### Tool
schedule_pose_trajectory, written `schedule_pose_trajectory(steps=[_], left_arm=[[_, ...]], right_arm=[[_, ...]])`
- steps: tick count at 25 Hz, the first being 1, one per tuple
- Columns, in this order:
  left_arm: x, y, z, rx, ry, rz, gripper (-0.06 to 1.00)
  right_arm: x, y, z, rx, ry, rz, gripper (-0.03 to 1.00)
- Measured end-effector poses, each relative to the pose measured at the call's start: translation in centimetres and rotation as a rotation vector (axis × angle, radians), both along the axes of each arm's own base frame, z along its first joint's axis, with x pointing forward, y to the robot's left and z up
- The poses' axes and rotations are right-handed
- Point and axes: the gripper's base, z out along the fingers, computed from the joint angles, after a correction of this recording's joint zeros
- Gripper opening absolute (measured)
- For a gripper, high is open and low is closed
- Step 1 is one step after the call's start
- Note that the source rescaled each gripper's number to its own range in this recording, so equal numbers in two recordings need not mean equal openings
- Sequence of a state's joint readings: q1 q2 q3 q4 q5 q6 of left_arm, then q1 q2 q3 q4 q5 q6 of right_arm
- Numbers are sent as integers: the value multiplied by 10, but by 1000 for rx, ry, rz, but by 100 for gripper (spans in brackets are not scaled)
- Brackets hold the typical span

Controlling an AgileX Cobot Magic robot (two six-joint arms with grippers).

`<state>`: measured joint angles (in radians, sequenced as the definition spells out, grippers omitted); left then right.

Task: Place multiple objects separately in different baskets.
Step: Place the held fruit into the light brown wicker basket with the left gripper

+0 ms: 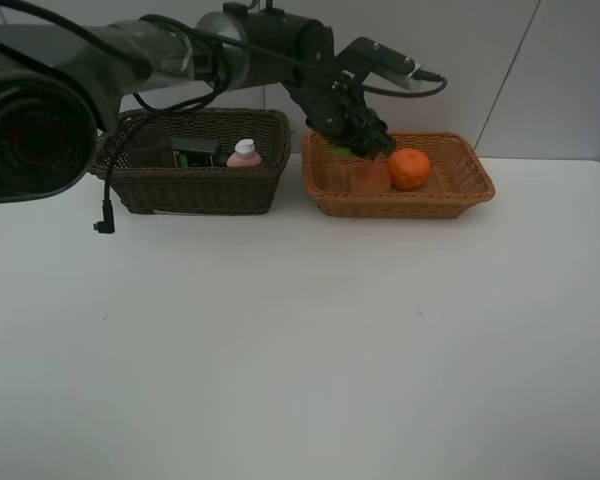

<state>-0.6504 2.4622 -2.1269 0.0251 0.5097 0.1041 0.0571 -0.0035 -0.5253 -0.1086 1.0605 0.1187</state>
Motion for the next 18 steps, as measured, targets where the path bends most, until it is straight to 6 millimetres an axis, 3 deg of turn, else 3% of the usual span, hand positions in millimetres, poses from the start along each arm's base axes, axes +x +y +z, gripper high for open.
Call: schedule_pose_trajectory(steps=[9,15,18], left_arm=[[7,8,-26,22,43,22,77],[6,7,-29,5,63,30,78],[6,7,-29,3,62,30,92]], right_arm=[[0,0,0,0,0,0,77],[0,0,0,0,0,0,77],[0,0,0,0,0,0,77]])
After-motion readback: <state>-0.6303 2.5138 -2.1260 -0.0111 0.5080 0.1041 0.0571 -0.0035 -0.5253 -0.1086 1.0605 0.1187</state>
